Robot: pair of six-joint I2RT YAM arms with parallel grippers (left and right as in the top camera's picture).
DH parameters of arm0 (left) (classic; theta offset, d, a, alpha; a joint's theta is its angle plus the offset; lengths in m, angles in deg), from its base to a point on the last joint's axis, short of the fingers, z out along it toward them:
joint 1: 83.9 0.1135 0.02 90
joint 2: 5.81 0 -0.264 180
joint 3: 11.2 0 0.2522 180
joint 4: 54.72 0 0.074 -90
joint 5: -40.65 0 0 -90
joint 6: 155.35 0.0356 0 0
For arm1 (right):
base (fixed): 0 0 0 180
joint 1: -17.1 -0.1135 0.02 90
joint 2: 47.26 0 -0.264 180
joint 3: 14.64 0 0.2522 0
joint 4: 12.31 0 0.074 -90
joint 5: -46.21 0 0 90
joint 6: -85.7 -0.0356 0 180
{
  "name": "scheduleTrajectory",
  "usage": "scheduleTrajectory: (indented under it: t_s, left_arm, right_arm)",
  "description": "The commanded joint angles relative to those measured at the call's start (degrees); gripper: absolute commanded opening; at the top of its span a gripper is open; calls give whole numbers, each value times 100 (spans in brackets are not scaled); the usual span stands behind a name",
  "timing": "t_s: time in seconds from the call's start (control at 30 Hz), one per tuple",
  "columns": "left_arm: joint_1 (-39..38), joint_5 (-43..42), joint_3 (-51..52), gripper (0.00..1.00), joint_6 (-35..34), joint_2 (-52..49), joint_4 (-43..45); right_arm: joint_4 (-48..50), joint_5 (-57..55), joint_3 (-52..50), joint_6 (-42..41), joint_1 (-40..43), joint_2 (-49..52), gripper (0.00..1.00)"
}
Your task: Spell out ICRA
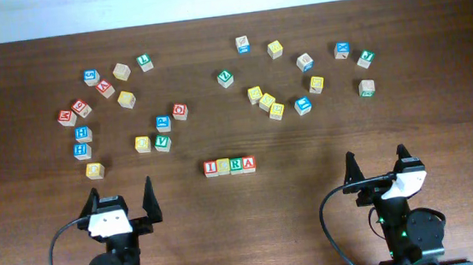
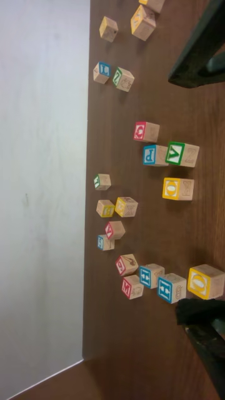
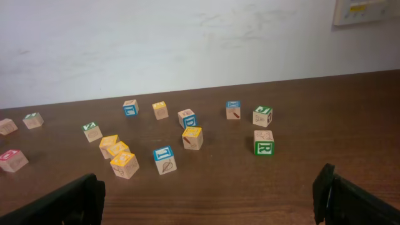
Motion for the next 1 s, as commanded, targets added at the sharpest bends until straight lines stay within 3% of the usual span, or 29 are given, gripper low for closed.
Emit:
scheduleTrajectory:
  t_s: [0.0,0.97]
  left_arm:
    - [39,-42,42,99,157,50,-9]
    - [39,90,44,99,28,48,20]
  right_arm:
    - [-31,-7,-28,2,46,-44,98]
    - [-31,-7,-28,2,46,-44,98]
